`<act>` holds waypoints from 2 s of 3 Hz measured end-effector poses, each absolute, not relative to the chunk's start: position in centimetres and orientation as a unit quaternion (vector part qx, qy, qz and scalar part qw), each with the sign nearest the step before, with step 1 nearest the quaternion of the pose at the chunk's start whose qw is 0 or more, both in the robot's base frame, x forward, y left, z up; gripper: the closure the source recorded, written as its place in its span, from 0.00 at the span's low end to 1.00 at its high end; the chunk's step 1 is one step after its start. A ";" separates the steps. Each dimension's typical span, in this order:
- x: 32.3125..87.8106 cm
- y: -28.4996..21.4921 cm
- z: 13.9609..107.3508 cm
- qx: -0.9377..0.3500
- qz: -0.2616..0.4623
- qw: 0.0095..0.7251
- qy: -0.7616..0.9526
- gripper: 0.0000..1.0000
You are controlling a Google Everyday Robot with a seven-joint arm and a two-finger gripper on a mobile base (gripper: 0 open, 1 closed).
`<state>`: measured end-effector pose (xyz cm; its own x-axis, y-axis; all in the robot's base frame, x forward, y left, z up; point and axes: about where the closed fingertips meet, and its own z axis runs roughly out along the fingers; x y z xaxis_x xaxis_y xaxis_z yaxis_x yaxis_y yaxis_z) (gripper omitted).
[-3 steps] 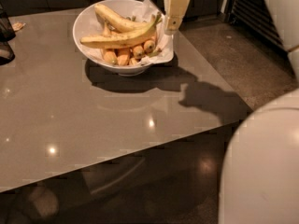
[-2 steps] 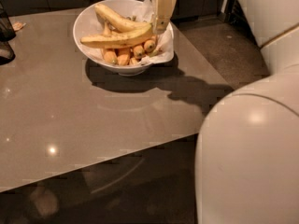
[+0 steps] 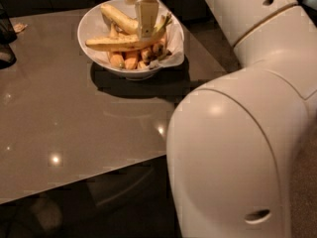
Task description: Pick banana from white bowl
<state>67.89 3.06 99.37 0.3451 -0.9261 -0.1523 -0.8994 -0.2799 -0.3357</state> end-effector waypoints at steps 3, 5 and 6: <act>68.7 7.5 94.7 -0.821 -0.002 0.146 0.553 0.34; 69.0 7.8 92.6 -0.816 0.022 0.132 0.562 0.43; 69.1 7.7 92.0 -0.816 0.025 0.124 0.564 0.48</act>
Offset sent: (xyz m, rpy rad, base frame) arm -0.0424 0.0098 -0.0500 -0.2030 0.3134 0.1012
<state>69.06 7.69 92.00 0.3632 -0.9142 -0.1798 -0.9264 -0.3339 -0.1737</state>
